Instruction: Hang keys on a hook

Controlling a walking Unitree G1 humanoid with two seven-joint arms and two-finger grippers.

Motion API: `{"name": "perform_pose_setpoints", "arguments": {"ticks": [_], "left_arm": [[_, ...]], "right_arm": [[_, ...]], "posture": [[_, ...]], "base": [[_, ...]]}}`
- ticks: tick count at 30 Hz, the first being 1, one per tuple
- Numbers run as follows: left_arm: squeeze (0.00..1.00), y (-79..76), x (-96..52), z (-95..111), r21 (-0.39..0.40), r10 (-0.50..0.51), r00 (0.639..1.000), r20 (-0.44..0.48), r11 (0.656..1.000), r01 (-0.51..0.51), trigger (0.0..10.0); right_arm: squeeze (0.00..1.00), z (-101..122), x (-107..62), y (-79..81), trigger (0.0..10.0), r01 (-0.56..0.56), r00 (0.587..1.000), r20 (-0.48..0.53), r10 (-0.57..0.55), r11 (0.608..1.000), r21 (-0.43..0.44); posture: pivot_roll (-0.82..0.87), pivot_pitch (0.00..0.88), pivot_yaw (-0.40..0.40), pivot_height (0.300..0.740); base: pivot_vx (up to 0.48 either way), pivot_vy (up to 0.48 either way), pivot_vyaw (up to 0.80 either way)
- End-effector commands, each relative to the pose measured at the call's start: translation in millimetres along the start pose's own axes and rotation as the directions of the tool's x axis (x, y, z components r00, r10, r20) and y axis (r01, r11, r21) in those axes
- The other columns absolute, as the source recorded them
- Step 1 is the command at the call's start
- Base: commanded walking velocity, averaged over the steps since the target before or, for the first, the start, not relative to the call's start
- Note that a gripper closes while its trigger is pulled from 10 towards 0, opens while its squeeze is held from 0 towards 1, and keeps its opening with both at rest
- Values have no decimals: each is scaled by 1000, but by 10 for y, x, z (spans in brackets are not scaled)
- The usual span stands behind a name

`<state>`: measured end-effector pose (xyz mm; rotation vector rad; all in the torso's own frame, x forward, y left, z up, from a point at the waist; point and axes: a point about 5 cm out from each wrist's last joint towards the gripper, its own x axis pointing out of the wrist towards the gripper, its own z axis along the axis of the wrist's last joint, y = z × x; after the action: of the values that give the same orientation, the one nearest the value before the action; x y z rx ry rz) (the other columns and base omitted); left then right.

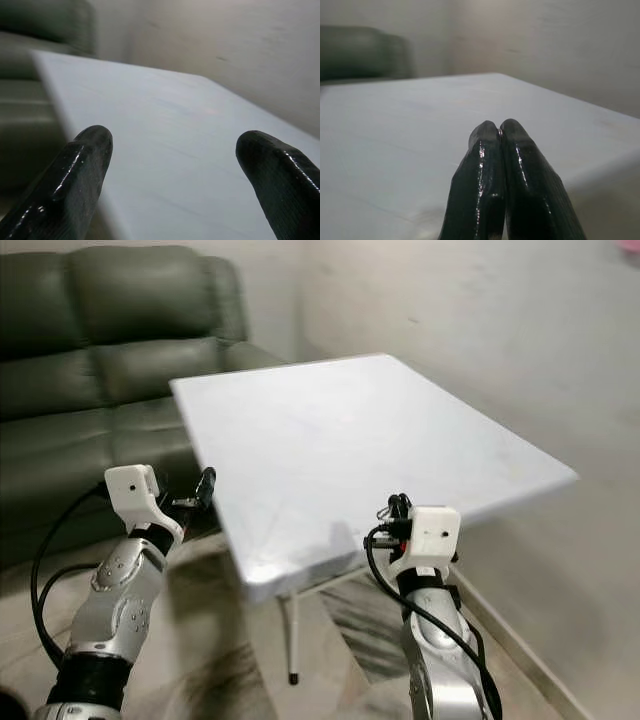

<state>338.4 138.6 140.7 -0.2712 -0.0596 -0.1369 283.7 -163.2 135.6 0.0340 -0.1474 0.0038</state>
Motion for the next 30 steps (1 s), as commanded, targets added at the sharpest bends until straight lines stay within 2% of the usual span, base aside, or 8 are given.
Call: {"name": "perform_pose_setpoints", "arguments": {"ticks": [1,23,30], "left_arm": [[0,39,-18,24,18,11,1000,1,1000,-11,10000],[0,29,-16,29,58,7,1000,-15,998,-6,10000],[0,-9,-24,19,102,-1,1000,-11,995,2,10000]], "right_arm": [[0,27,21,31,10000,-9,1000,8,9,1000,4],[0,14,15,29,10000,1,1000,7,-1,1000,8],[0,9,27,25,10000,-2,1000,6,2,1000,4]], "posture": [[0,0,-22,740],[2,0,-17,740],[5,0,-21,740]], "base": [[0,0,-763],[0,0,-763],[0,0,-762]]}}
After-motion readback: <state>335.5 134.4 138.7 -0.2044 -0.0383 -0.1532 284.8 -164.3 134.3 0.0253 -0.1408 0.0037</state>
